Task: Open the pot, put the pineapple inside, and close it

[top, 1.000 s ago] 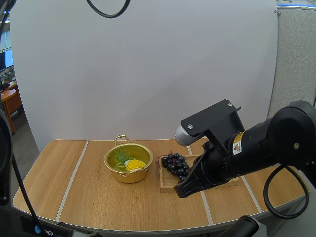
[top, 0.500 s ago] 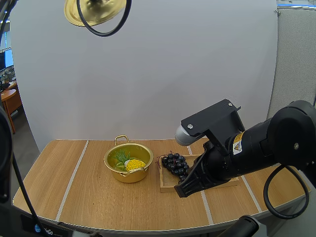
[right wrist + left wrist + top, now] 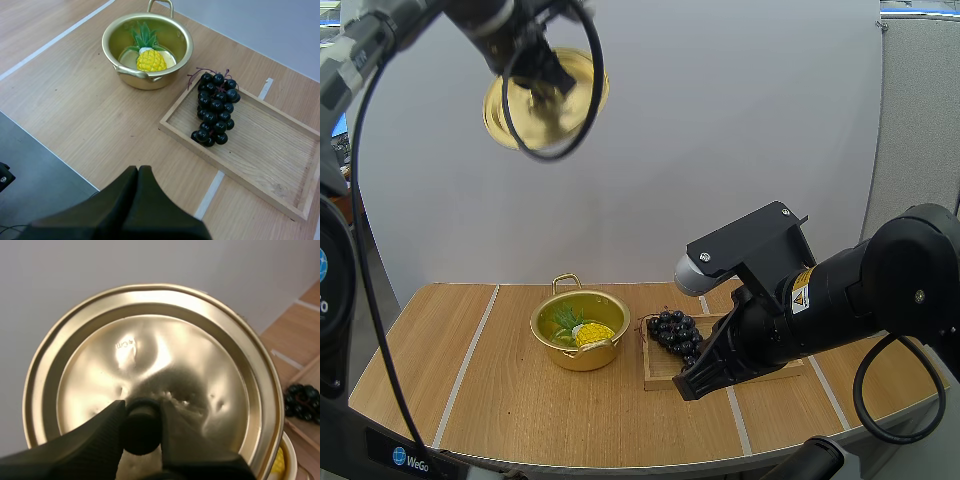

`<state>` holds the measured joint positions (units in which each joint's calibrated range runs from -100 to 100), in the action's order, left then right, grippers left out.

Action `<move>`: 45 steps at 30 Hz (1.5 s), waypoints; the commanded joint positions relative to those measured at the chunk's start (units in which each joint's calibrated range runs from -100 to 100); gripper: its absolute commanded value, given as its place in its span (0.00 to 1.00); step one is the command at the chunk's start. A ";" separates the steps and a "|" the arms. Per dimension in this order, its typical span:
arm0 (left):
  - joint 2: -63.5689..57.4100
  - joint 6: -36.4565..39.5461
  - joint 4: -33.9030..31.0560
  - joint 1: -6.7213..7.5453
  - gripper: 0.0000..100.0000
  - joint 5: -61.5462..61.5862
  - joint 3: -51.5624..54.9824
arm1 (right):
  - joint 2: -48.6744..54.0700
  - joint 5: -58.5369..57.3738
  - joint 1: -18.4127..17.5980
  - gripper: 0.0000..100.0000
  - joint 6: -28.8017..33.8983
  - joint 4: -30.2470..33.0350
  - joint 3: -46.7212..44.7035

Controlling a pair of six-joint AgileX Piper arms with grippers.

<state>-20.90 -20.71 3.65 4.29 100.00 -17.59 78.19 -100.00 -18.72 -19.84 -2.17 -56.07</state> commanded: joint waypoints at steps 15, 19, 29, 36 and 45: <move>10.83 -2.58 7.30 0.11 0.00 0.00 23.28 | 0.54 0.96 0.25 0.00 0.14 0.56 -0.07; 14.96 -2.58 8.44 0.11 0.00 0.00 23.38 | 0.54 0.96 0.25 0.00 0.14 0.56 -0.07; 20.20 -3.49 7.01 0.11 0.00 0.00 29.99 | 0.54 0.96 0.25 0.00 0.14 0.77 -0.07; 20.36 -3.86 5.19 0.11 0.00 -4.27 34.88 | 0.54 0.96 0.25 0.00 0.14 0.77 -0.07; 21.13 -4.59 5.39 0.11 0.00 -12.94 36.44 | 0.54 0.96 0.25 0.00 0.14 0.77 -0.07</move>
<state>-0.31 -24.06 9.10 4.29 97.77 17.05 78.19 -100.00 -18.72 -19.84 -1.72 -56.07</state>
